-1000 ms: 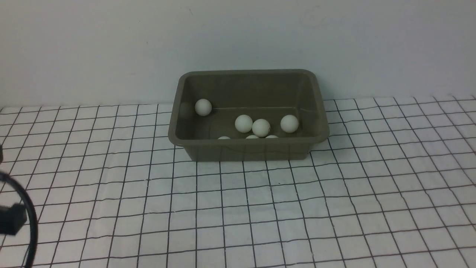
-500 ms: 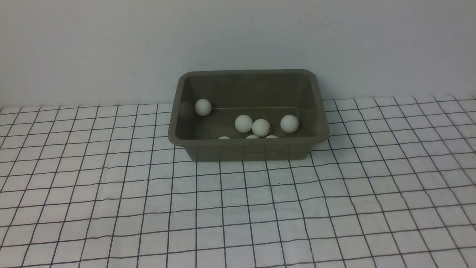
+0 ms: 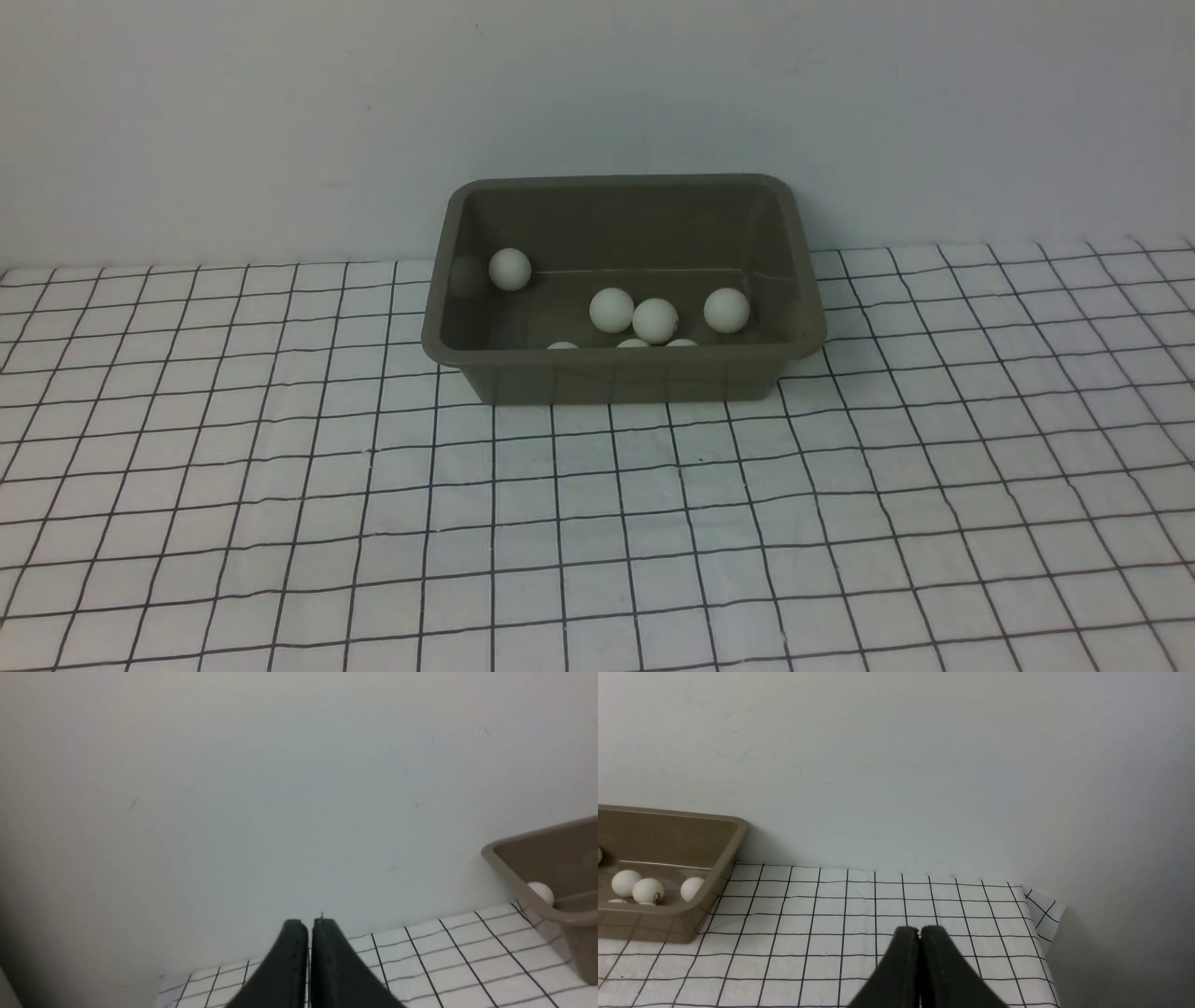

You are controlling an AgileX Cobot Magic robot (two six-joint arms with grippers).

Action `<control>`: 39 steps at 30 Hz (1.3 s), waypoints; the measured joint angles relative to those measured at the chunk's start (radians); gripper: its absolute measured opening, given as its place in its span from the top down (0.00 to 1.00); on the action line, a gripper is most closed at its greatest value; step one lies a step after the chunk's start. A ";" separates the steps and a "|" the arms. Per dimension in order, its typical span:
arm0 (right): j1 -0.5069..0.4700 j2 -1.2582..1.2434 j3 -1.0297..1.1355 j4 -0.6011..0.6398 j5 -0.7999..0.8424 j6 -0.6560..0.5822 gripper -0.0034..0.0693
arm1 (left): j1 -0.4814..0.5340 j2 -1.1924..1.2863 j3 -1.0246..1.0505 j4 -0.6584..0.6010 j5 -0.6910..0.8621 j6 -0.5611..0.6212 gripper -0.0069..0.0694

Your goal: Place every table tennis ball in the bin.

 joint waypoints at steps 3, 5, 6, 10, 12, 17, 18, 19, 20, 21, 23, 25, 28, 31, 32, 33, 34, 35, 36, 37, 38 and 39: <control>0.000 0.000 0.000 0.000 0.000 0.000 0.98 | 0.000 0.000 0.000 0.015 0.033 0.000 0.91; 0.000 0.000 0.000 0.000 0.000 0.000 0.98 | 0.000 0.000 0.000 0.038 0.068 -0.006 0.91; 0.000 0.000 0.000 0.000 0.000 0.000 0.98 | 0.000 0.000 0.000 0.052 0.088 -0.011 0.91; 0.000 0.000 0.000 0.000 0.000 0.000 0.98 | 0.000 0.000 0.000 0.114 0.195 -0.108 0.91; 0.000 0.000 0.000 0.001 0.000 0.000 0.98 | 0.000 0.000 0.000 0.125 0.251 -0.167 0.91; 0.000 0.000 0.000 0.001 0.000 0.000 0.98 | 0.000 0.000 0.000 0.136 0.363 -0.279 0.91; 0.000 0.000 0.000 0.001 0.000 0.000 0.98 | 0.000 0.000 0.000 0.137 0.394 -0.305 0.91; 0.000 0.000 0.000 0.001 0.000 0.000 0.98 | 0.000 0.000 0.000 0.137 0.405 -0.320 0.91; 0.000 0.000 0.000 0.001 0.000 0.000 0.98 | 0.000 0.000 0.000 0.137 0.422 -0.336 0.91; 0.000 0.000 0.000 0.001 0.000 0.000 0.98 | 0.000 0.000 0.000 0.137 0.438 -0.348 0.91; 0.000 0.000 0.000 0.001 0.000 0.000 0.98 | 0.000 0.000 0.000 0.137 0.458 -0.358 0.91; 0.000 0.000 0.000 0.001 0.000 0.000 0.98 | 0.000 0.000 0.000 0.136 0.475 -0.365 0.91; 0.000 0.000 0.000 0.001 0.000 0.000 0.98 | 0.000 0.000 0.000 0.135 0.475 -0.365 0.91; 0.000 0.000 0.000 0.001 0.000 0.000 0.98 | 0.000 0.000 0.000 0.135 0.475 -0.365 0.91; 0.000 0.000 0.000 0.001 0.000 0.000 0.98 | 0.000 0.000 0.000 0.135 0.475 -0.365 0.91; 0.000 0.000 0.000 0.001 0.000 0.000 0.98 | 0.000 0.000 0.000 0.135 0.475 -0.365 0.91; 0.000 0.000 0.000 0.001 0.000 0.000 0.98 | 0.000 0.000 0.000 0.135 0.475 -0.365 0.91; 0.000 0.000 0.000 0.001 0.000 0.000 0.98 | 0.000 0.000 0.000 0.135 0.475 -0.365 0.91; 0.000 0.000 0.000 0.001 0.000 0.000 0.98 | 0.000 0.000 0.000 0.135 0.475 -0.365 0.91; 0.000 0.000 0.000 0.001 0.000 0.000 0.98 | 0.000 0.000 0.000 0.135 0.475 -0.365 0.91; 0.000 0.000 0.000 0.001 0.000 0.000 0.98 | 0.000 0.000 0.000 0.135 0.475 -0.365 0.91; 0.000 0.000 0.000 0.001 0.000 0.000 0.98 | 0.000 0.000 0.000 0.135 0.475 -0.365 0.91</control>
